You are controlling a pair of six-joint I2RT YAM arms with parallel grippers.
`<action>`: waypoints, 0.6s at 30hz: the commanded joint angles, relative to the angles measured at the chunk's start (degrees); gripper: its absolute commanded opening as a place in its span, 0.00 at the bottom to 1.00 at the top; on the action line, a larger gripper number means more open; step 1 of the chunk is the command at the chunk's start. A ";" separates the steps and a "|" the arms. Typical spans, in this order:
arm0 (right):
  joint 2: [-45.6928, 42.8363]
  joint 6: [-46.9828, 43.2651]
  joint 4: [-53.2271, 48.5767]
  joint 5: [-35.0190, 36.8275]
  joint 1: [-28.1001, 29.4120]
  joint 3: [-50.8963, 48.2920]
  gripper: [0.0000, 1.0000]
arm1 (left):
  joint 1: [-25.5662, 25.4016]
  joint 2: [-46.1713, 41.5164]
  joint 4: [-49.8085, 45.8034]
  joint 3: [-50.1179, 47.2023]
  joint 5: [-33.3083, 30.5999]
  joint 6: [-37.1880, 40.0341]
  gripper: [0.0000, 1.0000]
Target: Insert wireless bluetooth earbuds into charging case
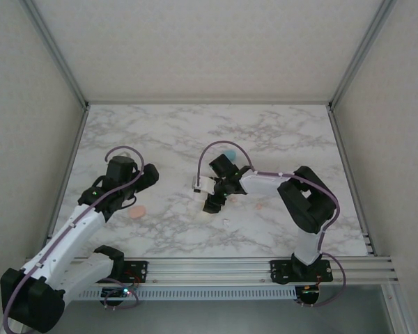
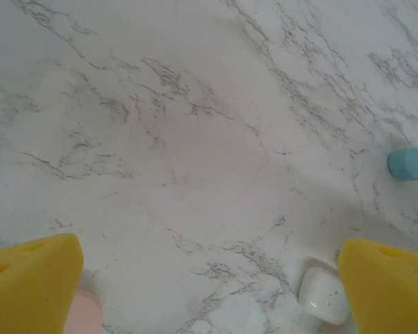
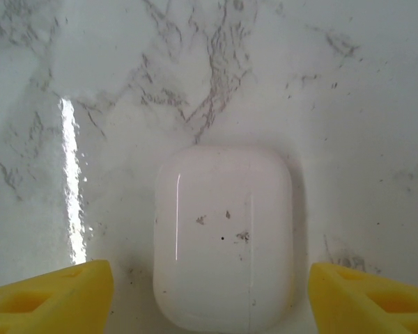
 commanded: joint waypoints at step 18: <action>-6.99 1.68 4.11 0.40 0.88 -2.54 0.41 | 0.89 1.03 4.92 0.16 10.09 1.85 0.92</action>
